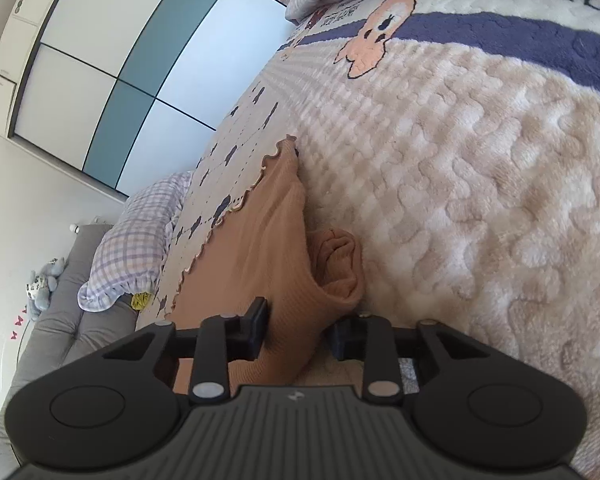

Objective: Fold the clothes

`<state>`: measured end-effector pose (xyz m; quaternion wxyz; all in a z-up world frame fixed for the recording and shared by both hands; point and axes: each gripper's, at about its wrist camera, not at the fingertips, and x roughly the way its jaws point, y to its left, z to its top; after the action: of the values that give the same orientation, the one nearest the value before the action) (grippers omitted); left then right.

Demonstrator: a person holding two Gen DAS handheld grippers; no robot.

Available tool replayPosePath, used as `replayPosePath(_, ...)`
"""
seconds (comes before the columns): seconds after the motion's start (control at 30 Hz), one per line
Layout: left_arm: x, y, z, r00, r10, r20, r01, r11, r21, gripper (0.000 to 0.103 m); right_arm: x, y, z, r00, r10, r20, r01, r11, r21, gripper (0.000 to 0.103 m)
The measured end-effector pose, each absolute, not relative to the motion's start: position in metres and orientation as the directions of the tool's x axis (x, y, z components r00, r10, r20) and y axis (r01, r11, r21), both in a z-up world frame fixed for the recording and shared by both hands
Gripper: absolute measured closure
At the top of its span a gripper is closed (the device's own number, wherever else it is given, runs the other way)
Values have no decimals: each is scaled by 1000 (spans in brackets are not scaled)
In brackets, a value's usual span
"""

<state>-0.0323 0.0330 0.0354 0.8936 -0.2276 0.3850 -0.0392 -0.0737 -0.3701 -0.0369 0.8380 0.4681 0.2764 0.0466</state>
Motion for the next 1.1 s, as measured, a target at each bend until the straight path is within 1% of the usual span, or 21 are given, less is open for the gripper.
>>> replayPosePath(0.03,-33,33,39,698,-251,-670,-106,890,-443,68,-74,-369,-34,845,332,-420,175,570,802,78)
replayPosePath(0.1,-35,33,47,698,-253,-670,-100,892,-441,72,-76,-366,-24,849,316,-424,157,615,773,82)
replayPosePath(0.2,-42,30,64,704,-250,-665,-69,908,-414,74,-83,-359,3,864,291,-411,92,711,697,84)
replayPosePath(0.3,-58,31,78,709,-261,-656,-36,914,-404,75,-95,-357,30,878,282,-388,34,770,637,84)
replayPosePath(0.43,-71,33,84,709,-257,-657,-12,927,-375,74,-111,-360,51,872,315,-376,-14,783,622,84)
replayPosePath(0.5,-70,34,80,697,-253,-671,-14,930,-366,73,-110,-360,46,858,318,-403,8,777,630,84)
replayPosePath(0.57,-61,36,64,658,-259,-707,-42,925,-377,72,-104,-358,30,834,311,-455,63,766,640,83)
replayPosePath(0.6,-60,37,57,647,-259,-717,-49,925,-377,69,-102,-357,21,819,312,-482,87,762,641,83)
replayPosePath(0.63,-61,39,53,647,-265,-715,-47,922,-385,65,-102,-358,13,807,314,-500,102,760,642,80)
replayPosePath(0.67,-62,42,49,650,-275,-708,-43,918,-395,63,-103,-360,6,800,316,-510,113,755,646,76)
replayPosePath(0.73,-63,47,44,655,-292,-697,-38,908,-417,53,-106,-368,-7,799,329,-503,131,721,680,65)
replayPosePath(0.77,-63,49,43,656,-300,-692,-39,903,-428,47,-106,-373,-12,800,339,-495,140,697,703,63)
replayPosePath(0.8,-62,51,41,658,-307,-688,-40,898,-439,45,-106,-376,-17,802,347,-486,146,675,723,60)
replayPosePath(0.87,-61,54,38,662,-318,-679,-39,890,-454,43,-108,-379,-23,809,362,-464,142,646,750,60)
replayPosePath(0.93,-59,51,37,667,-317,-675,-29,894,-448,37,-107,-379,-26,816,367,-448,131,636,760,59)
replayPosePath(0.97,-57,49,36,669,-316,-673,-24,896,-444,35,-108,-379,-28,819,370,-438,128,627,769,58)
replayPosePath(1.1,-53,42,33,679,-324,-659,-14,892,-453,21,-109,-383,-33,831,387,-401,115,585,803,58)
